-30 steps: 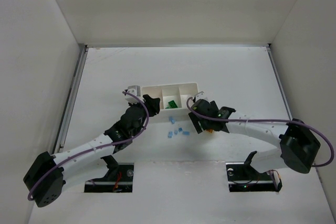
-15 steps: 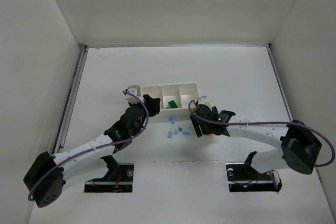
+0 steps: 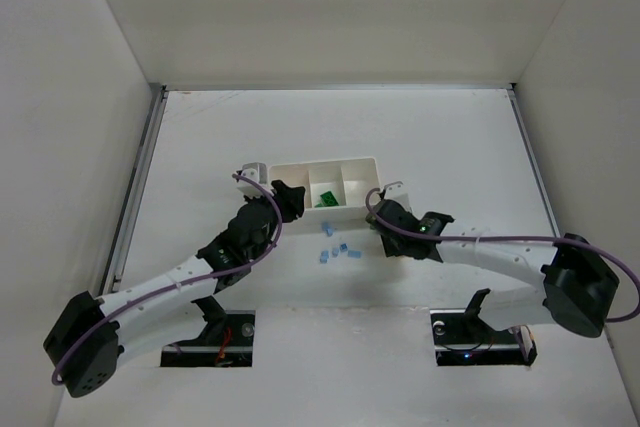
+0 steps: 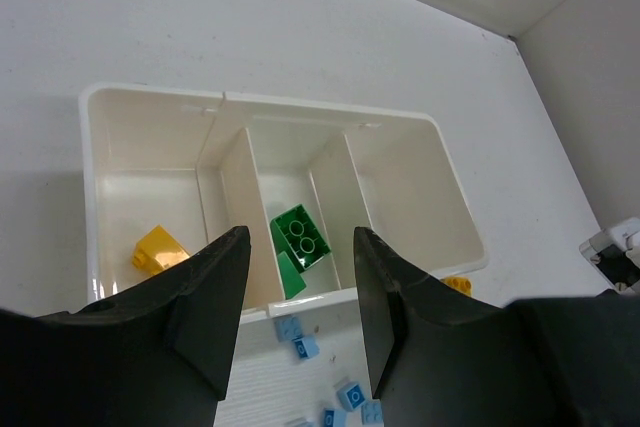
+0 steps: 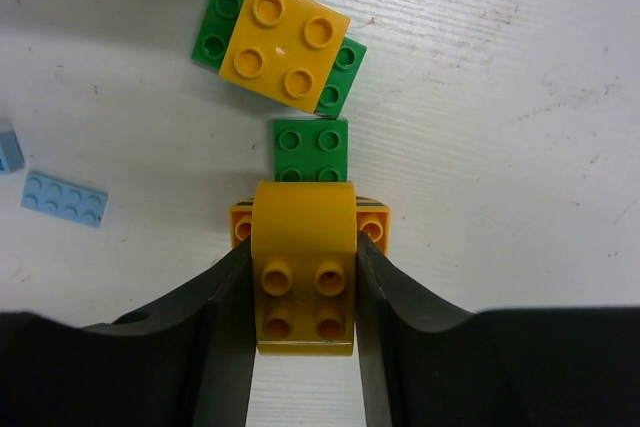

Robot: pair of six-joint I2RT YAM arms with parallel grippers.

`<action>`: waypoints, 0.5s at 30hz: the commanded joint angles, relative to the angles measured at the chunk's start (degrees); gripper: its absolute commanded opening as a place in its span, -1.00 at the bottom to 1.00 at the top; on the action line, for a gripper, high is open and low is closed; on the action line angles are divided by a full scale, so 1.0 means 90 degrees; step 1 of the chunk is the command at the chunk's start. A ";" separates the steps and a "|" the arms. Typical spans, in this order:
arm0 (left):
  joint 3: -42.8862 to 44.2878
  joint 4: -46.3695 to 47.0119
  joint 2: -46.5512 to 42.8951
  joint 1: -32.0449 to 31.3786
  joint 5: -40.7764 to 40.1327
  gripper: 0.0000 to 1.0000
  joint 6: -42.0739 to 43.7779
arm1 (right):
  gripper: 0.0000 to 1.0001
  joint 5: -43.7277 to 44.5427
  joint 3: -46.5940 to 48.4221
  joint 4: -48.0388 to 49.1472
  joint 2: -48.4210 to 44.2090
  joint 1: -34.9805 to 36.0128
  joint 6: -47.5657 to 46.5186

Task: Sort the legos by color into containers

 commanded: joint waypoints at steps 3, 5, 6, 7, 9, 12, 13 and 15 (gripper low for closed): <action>-0.0020 -0.0048 -0.0280 -0.0048 -0.0005 -0.14 -0.0083 | -0.40 0.0183 -0.0049 -0.0048 -0.0259 0.0054 0.0168; 0.0000 -0.0185 -0.0358 -0.0068 0.0024 -0.14 -0.0112 | -0.46 0.0270 -0.0020 -0.0106 -0.0532 0.0054 0.0197; 0.0038 -0.0301 -0.0446 -0.0116 0.0024 -0.14 -0.0132 | -0.48 0.0310 0.0009 -0.0145 -0.0708 0.0054 0.0217; 0.0058 -0.0380 -0.0505 -0.0146 0.0034 -0.14 -0.0142 | -0.49 0.0320 0.0057 -0.0203 -0.0922 0.0064 0.0227; 0.0175 -0.0614 -0.0680 -0.0301 0.0034 -0.14 -0.0161 | -0.53 0.0320 0.0175 -0.0282 -0.1507 0.0112 0.0227; 0.0341 -0.0839 -0.0934 -0.0507 0.0034 -0.14 -0.0229 | -0.57 0.0223 0.0253 -0.0156 -0.2357 0.0142 0.0207; 0.0400 -0.0907 -0.1003 -0.0575 0.0044 -0.14 -0.0278 | -0.57 0.0155 0.0253 0.0000 -0.2601 0.0142 0.0197; 0.0517 -0.1015 -0.1091 -0.0702 0.0151 -0.11 -0.0414 | -0.59 -0.0089 0.0166 0.0399 -0.2983 0.0142 0.0178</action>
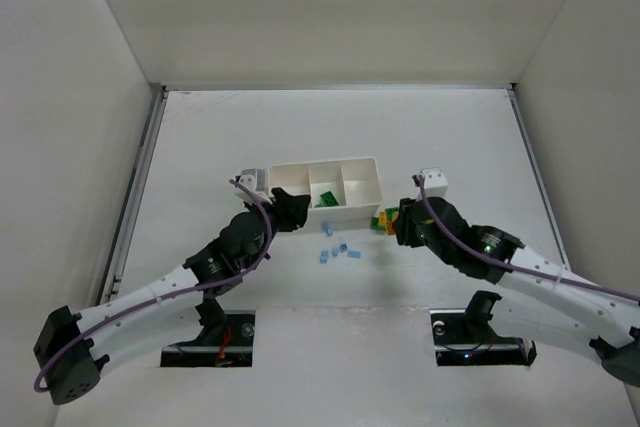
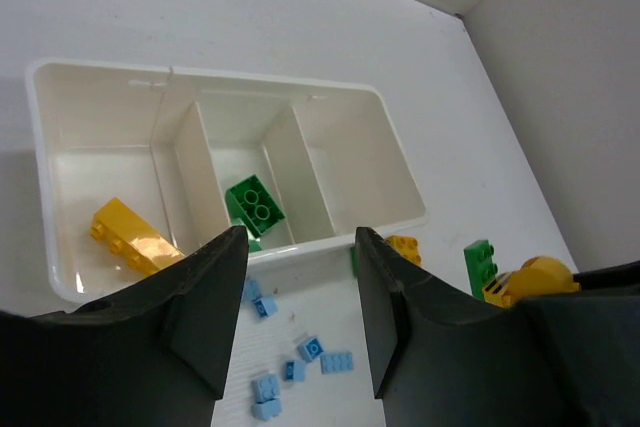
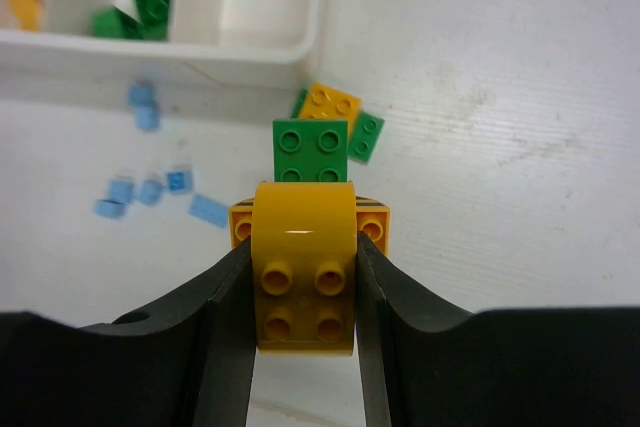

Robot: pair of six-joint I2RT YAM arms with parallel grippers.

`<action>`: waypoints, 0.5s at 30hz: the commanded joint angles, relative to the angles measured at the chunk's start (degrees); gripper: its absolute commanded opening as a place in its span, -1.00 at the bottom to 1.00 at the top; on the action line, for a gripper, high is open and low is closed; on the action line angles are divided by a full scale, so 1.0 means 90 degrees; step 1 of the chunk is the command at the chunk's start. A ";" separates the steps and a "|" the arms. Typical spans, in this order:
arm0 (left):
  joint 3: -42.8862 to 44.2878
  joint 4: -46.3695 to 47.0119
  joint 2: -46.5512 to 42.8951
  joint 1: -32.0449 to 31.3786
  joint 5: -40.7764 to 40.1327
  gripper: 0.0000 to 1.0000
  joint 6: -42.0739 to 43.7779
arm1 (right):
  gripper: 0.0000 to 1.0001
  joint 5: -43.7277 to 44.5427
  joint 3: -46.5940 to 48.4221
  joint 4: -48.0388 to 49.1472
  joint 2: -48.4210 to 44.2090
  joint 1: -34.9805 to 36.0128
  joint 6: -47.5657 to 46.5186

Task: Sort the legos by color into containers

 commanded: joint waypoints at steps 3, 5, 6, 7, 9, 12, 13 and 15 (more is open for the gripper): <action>0.0552 -0.0137 -0.0205 -0.0361 0.0434 -0.04 -0.0367 | -0.62 -0.0597 0.0090 0.1180 -0.0717 -0.0089 0.0117; 0.0601 -0.0078 -0.0166 -0.0497 0.0590 0.05 -0.0416 | -0.63 -0.1045 0.0031 0.1862 -0.0796 -0.0196 0.0215; 0.0620 -0.0029 -0.0147 -0.0566 0.0649 0.09 -0.0436 | -0.64 -0.1289 -0.0008 0.2204 -0.0796 -0.0274 0.0244; 0.0630 0.0068 -0.0127 -0.0624 0.0717 0.12 -0.0436 | -0.64 -0.1533 -0.0027 0.2488 -0.0748 -0.0362 0.0293; 0.0630 0.0273 -0.0117 -0.0751 0.0834 0.16 -0.0426 | -0.64 -0.1895 -0.0095 0.2967 -0.0631 -0.0567 0.0497; 0.0572 0.0518 -0.0010 -0.0947 0.0874 0.20 -0.0329 | -0.64 -0.2364 -0.0203 0.3612 -0.0338 -0.0928 0.0771; 0.0562 0.0537 0.0019 -0.0976 0.0864 0.21 -0.0319 | -0.64 -0.2491 -0.0213 0.3768 -0.0231 -0.0987 0.0868; 0.0542 0.0557 0.0117 -0.1025 0.0864 0.24 -0.0319 | -0.64 -0.2716 -0.0252 0.4091 -0.0055 -0.1066 0.1035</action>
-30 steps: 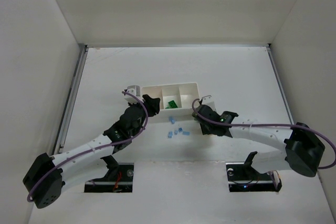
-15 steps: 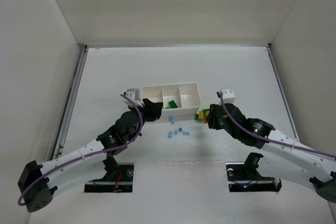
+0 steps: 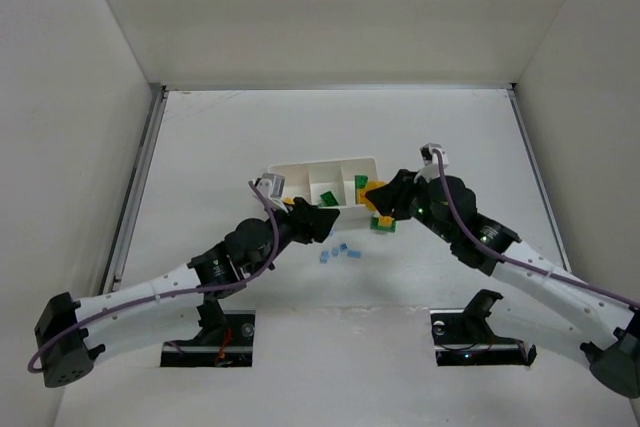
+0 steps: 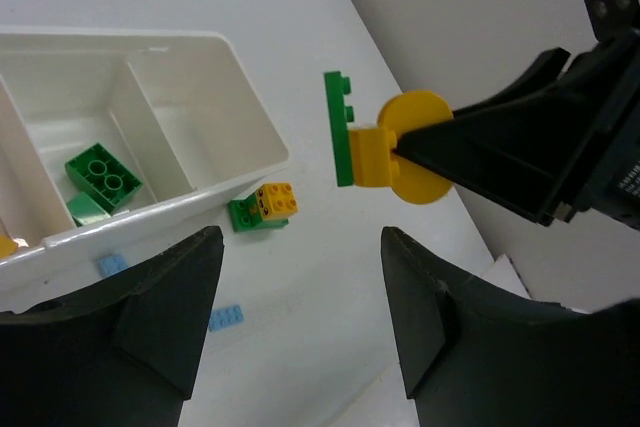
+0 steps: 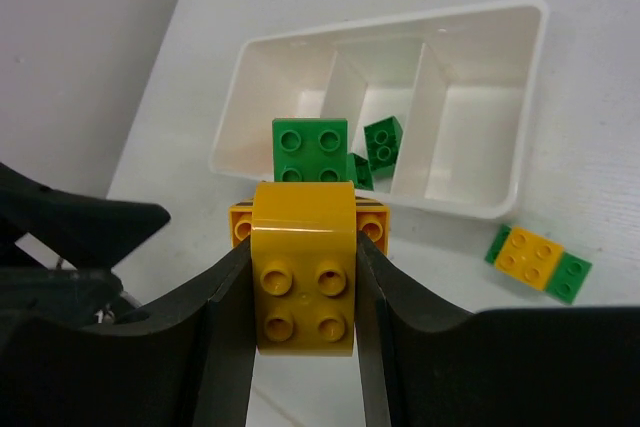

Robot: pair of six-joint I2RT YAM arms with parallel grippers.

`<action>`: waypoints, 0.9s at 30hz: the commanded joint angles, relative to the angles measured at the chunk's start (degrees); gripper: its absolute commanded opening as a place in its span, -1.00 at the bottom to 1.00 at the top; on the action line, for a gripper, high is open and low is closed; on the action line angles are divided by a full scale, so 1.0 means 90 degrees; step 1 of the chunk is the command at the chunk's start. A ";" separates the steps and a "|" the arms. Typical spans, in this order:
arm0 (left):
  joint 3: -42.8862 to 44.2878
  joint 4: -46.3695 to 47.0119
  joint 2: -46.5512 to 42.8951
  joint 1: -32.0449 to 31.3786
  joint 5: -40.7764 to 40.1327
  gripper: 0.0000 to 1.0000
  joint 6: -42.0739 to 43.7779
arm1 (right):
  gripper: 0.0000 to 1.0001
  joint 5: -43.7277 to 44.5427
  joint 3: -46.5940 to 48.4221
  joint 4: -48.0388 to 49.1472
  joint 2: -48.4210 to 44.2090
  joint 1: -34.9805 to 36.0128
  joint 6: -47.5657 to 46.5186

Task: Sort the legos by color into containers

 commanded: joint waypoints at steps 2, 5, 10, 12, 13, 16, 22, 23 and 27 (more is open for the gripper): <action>0.0151 0.0513 0.0132 -0.0093 0.0094 0.29 0.0002 | -0.64 -0.0886 -0.0121 0.1465 0.0354 -0.0165 0.0533; 0.0054 0.0855 0.0200 -0.0093 0.0094 0.38 -0.0018 | -0.63 -0.1227 -0.0189 0.1943 0.0618 -0.0233 0.0845; -0.0268 0.1421 0.0045 0.0160 -0.0227 0.40 -0.0338 | -0.63 -0.2076 -0.0423 0.2764 0.0814 -0.0594 0.1343; -0.0415 0.1607 -0.0063 0.0326 -0.0442 0.36 -0.0729 | -0.63 -0.2438 -0.0531 0.3066 0.0892 -0.0799 0.1597; -0.0464 0.1685 -0.0082 0.0433 -0.0462 0.35 -0.0914 | -0.63 -0.2546 -0.0570 0.3203 0.0912 -0.0839 0.1675; -0.0464 0.1764 0.0014 0.0785 -0.0278 0.35 -0.1286 | -0.63 -0.2975 -0.0707 0.3769 0.1058 -0.0946 0.1968; -0.0220 0.1744 0.0376 0.1157 0.0212 0.28 -0.1395 | -0.63 -0.3045 -0.0736 0.3917 0.1302 -0.0908 0.1969; -0.0181 0.1715 0.0434 0.1157 0.0221 0.24 -0.1366 | -0.63 -0.3035 -0.0746 0.3937 0.1302 -0.0888 0.1969; -0.0122 0.1696 0.0698 0.1167 0.0221 0.13 -0.1336 | -0.63 -0.3026 -0.0795 0.4025 0.1302 -0.0868 0.1930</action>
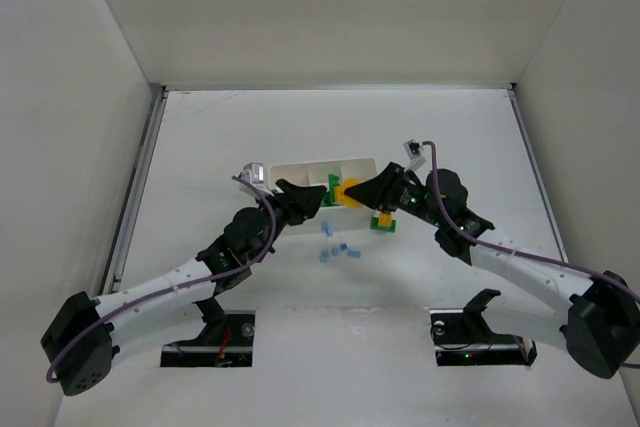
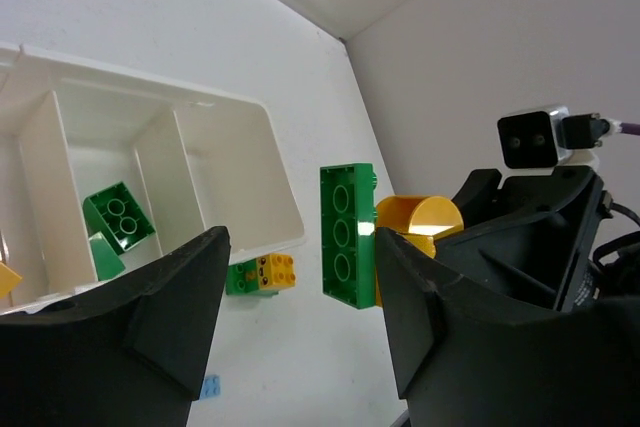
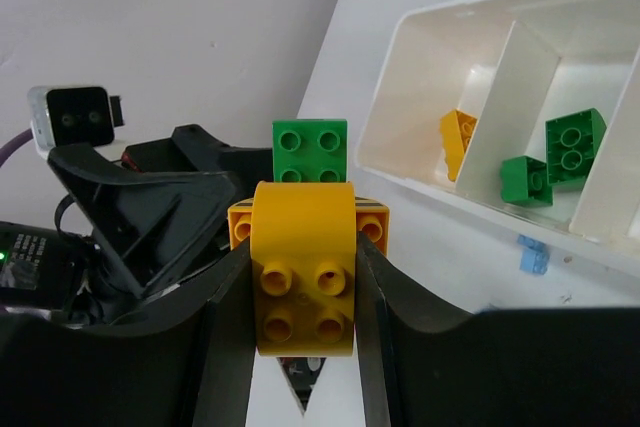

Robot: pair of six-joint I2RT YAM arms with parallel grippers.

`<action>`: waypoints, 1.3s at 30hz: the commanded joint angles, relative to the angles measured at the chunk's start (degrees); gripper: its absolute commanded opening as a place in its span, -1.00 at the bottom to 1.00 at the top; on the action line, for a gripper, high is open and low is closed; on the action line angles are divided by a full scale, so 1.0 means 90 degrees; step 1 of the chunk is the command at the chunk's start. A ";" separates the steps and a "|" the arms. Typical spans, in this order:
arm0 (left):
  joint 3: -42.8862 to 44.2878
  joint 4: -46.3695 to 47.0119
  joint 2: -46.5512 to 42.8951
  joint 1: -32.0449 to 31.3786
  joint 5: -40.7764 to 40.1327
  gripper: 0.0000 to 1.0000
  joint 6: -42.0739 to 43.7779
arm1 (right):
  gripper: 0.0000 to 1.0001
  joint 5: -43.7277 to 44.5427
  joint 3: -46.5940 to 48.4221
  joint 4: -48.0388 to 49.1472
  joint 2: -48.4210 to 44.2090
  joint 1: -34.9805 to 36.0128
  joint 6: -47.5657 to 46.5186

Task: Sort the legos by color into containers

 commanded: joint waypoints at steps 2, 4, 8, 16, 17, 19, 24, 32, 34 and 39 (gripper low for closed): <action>0.0346 0.0323 0.0172 0.0047 0.0124 0.11 -0.0051 | -0.62 -0.0157 0.0004 0.0695 0.0006 0.0030 0.0019; 0.0385 0.0352 0.0250 0.0038 0.0124 0.10 0.0017 | -0.62 -0.0138 -0.0015 0.0695 0.0054 0.0069 -0.0011; 0.0464 0.0391 0.0396 0.0009 0.0124 0.08 0.0134 | -0.62 -0.0138 -0.0016 0.0705 0.0162 0.0157 -0.0069; 0.0473 0.0519 0.0464 0.0028 0.0124 -0.06 0.0271 | -0.62 -0.0060 -0.0084 0.0715 0.0260 0.0196 -0.0138; 0.0512 0.0499 0.0533 0.0028 0.0134 -0.09 0.0290 | -0.62 -0.0060 -0.0065 0.0724 0.0279 0.0245 -0.0176; 0.0610 0.0489 0.0689 -0.0021 0.0134 -0.17 0.0339 | -0.62 -0.0050 -0.0045 0.0734 0.0308 0.0313 -0.0206; 0.0747 0.0489 0.0943 -0.0060 0.0144 -0.31 0.0466 | -0.62 -0.0050 -0.0045 0.0744 0.0338 0.0391 -0.0226; 0.0805 0.0314 0.1051 0.0008 0.0144 -0.71 0.0496 | -0.62 -0.0031 -0.0142 0.0832 0.0279 0.0392 -0.0245; 0.0815 0.0226 0.1022 0.0047 0.0115 -0.76 0.0496 | -0.62 -0.0031 -0.0162 0.0832 0.0201 0.0392 -0.0255; 0.0776 0.0099 0.0992 0.0135 0.0075 -0.79 0.0496 | -0.63 -0.0050 -0.0230 0.0832 -0.0082 0.0255 -0.0274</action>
